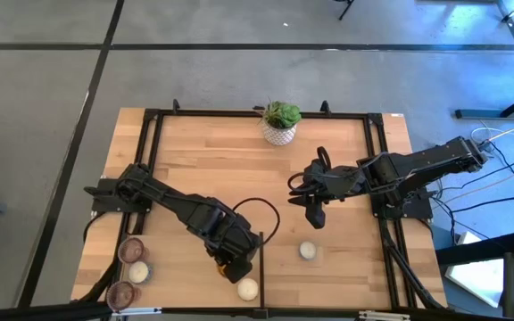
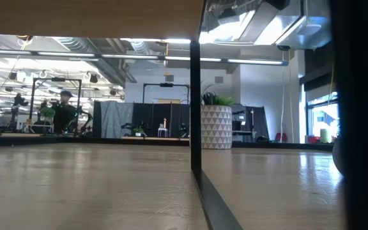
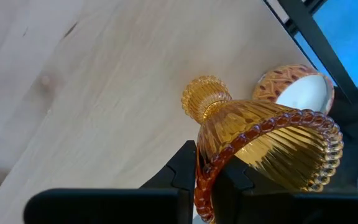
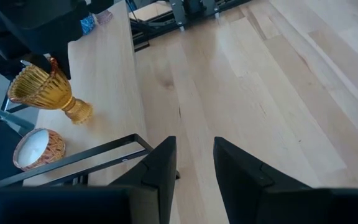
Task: Pick & Place candle stick holders
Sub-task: Put the yellow glass on the shelf
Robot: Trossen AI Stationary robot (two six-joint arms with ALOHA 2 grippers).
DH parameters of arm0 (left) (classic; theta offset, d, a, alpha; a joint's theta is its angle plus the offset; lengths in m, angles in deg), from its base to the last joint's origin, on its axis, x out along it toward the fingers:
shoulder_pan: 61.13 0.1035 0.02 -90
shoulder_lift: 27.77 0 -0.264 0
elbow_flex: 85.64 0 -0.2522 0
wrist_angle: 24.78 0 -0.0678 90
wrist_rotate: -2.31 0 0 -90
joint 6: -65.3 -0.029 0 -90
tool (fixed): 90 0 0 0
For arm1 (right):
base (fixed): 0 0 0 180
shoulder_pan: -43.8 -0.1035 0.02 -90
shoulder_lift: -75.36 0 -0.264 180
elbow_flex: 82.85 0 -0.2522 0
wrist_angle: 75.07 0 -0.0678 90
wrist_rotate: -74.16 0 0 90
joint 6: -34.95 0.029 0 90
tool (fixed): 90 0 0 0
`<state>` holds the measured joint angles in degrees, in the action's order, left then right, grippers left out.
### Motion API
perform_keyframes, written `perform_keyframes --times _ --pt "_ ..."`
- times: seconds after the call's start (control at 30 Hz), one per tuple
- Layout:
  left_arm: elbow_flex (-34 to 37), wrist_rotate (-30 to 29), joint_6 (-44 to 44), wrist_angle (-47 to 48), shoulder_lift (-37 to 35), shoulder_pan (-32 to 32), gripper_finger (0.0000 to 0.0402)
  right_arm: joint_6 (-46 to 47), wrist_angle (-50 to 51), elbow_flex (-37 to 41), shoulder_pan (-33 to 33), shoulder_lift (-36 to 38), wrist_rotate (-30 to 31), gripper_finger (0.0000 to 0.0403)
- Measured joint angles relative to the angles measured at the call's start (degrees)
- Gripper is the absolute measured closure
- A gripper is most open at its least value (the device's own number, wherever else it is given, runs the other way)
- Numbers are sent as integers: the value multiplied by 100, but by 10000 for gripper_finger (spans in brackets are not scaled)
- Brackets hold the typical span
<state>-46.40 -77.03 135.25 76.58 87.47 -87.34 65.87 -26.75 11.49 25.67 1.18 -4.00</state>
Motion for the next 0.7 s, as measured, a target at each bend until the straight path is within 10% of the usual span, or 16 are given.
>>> perform_keyframes --times 0.7 --pt "0 84 -28 -37 -2 0 353 -31 46 0 -2 0 2 293"
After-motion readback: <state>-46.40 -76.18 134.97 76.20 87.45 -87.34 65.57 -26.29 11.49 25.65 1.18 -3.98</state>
